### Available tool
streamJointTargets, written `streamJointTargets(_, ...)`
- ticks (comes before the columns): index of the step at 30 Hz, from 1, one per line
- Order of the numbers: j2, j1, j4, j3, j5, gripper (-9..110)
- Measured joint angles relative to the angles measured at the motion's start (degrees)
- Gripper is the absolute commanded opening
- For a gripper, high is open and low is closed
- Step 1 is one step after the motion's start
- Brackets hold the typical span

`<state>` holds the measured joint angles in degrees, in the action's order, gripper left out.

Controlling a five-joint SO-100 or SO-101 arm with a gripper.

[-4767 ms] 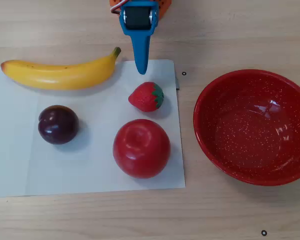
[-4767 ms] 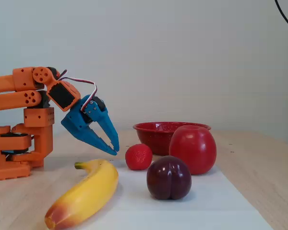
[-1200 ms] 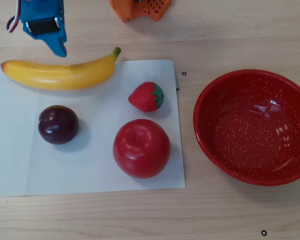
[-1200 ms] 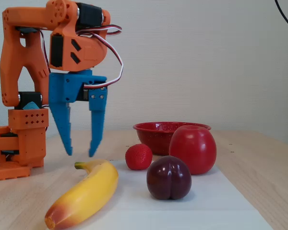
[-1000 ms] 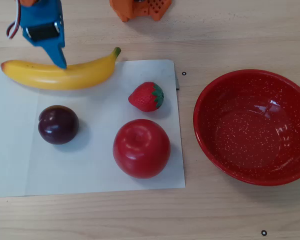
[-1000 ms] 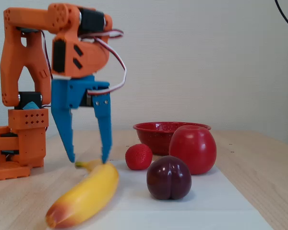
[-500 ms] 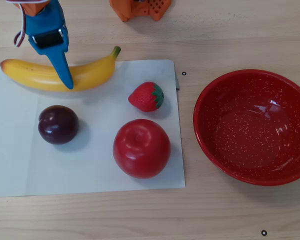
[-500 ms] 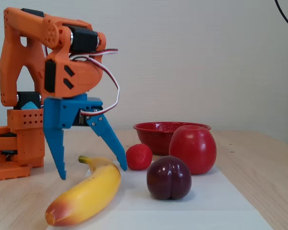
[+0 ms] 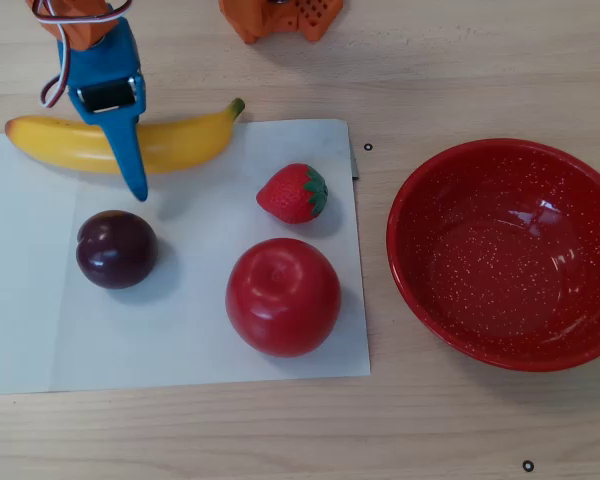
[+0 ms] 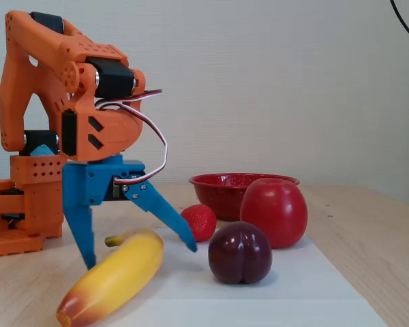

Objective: Grasp the banana and put it in the red bowl

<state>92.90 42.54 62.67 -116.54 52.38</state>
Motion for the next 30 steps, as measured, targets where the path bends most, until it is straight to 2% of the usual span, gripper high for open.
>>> streamJointTargets(16, 0.1, -0.3, -1.6, -1.1, -3.0, 41)
streamJointTargets(30, -1.8, -0.6, -1.5, 1.6, -4.2, 0)
